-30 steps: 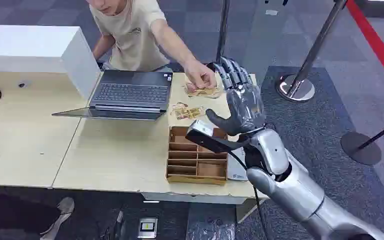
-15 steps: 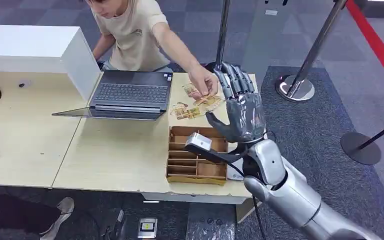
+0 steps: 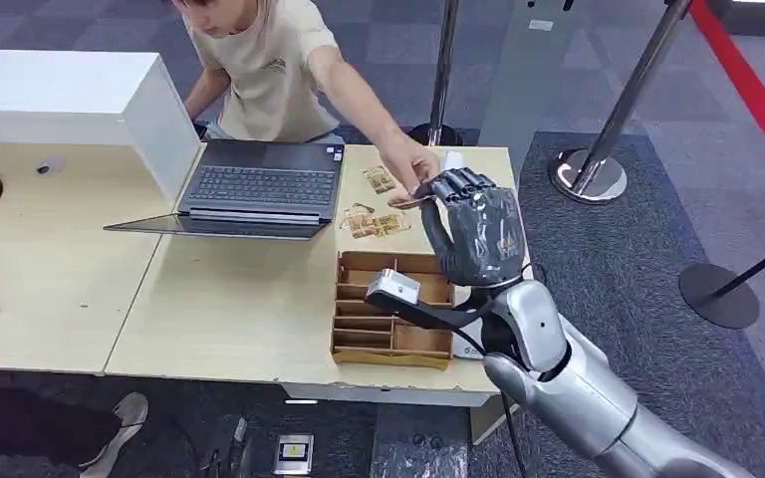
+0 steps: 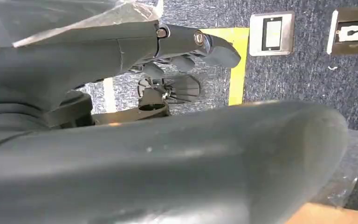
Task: Pass the card to the sensor for recognition and then transmit it.
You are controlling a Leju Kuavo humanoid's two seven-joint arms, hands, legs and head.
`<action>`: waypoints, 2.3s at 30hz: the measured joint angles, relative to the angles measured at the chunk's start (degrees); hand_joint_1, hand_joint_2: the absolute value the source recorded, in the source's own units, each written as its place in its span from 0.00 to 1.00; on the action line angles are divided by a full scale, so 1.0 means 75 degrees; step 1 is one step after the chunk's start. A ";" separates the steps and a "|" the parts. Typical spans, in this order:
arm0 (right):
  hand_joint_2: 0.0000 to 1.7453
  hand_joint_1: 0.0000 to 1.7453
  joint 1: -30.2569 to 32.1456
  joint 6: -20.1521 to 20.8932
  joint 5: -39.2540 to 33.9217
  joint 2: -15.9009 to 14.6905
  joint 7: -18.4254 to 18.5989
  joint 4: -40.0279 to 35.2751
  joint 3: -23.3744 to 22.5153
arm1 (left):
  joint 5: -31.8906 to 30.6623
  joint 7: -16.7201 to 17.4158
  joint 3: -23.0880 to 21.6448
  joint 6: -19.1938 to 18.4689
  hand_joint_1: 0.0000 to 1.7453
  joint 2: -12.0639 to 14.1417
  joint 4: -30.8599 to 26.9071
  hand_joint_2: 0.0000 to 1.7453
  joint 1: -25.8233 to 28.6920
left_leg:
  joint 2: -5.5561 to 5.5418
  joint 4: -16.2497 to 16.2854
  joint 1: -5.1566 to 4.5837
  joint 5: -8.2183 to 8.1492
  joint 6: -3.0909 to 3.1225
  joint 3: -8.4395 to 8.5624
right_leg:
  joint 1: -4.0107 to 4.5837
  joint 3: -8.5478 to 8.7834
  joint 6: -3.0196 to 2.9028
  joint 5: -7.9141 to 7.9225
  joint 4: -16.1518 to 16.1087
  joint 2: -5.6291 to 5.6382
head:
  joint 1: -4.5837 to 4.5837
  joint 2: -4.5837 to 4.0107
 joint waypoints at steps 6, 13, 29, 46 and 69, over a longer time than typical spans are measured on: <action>1.00 1.00 0.0001 0.0114 -0.0174 0.0000 -0.0111 0.0000 0.0006 | -0.0011 0.0000 0.0000 0.0003 0.00 0.0000 0.0000 0.00 -0.0008 | 0.0000 0.0000 0.0000 0.0000 0.0000 0.0000 | 0.0000 0.0000 0.0000 0.0000 0.0000 0.0000 | 0.0000 0.0000; 1.00 1.00 0.0003 0.0120 -0.0475 0.0000 -0.0187 0.0000 0.0014 | -0.0047 0.0000 0.0000 0.0003 0.00 0.0000 0.0000 0.00 -0.0027 | 0.0000 0.0000 0.0000 0.0000 0.0000 0.0001 | 0.0000 0.0000 0.0000 0.0000 0.0000 0.0000 | 0.0000 0.0000; 1.00 1.00 0.0883 -0.0813 -0.4726 0.0117 -0.0990 -0.0154 -0.0692 | 0.0134 0.0004 0.0015 0.0023 0.00 0.0029 0.0000 0.00 -0.0057 | -0.0002 0.0000 0.0000 -0.0003 0.0002 0.0001 | 0.0000 0.0000 0.0001 -0.0001 -0.0002 -0.0001 | 0.0000 0.0000; 1.00 1.00 0.3060 -0.1037 -0.8661 0.0326 -0.2812 0.1361 -0.3037 | 0.0700 -0.0321 0.0391 0.0262 0.00 0.0120 0.0000 0.00 0.0273 | -0.0003 0.0000 0.0000 -0.0008 0.0001 -0.0007 | 0.0000 -0.0006 0.0004 -0.0004 -0.0007 -0.0001 | 0.0000 0.0000; 1.00 1.00 0.3228 -0.1364 -0.8189 0.0592 -0.1851 0.2885 -0.3244 | 0.0947 -0.0385 0.0600 0.0402 0.00 0.0143 0.0000 0.00 0.0385 | -0.0003 -0.0001 -0.0001 -0.0007 0.0001 -0.0009 | 0.0000 -0.0007 0.0004 -0.0004 -0.0007 0.0000 | 0.0000 0.0000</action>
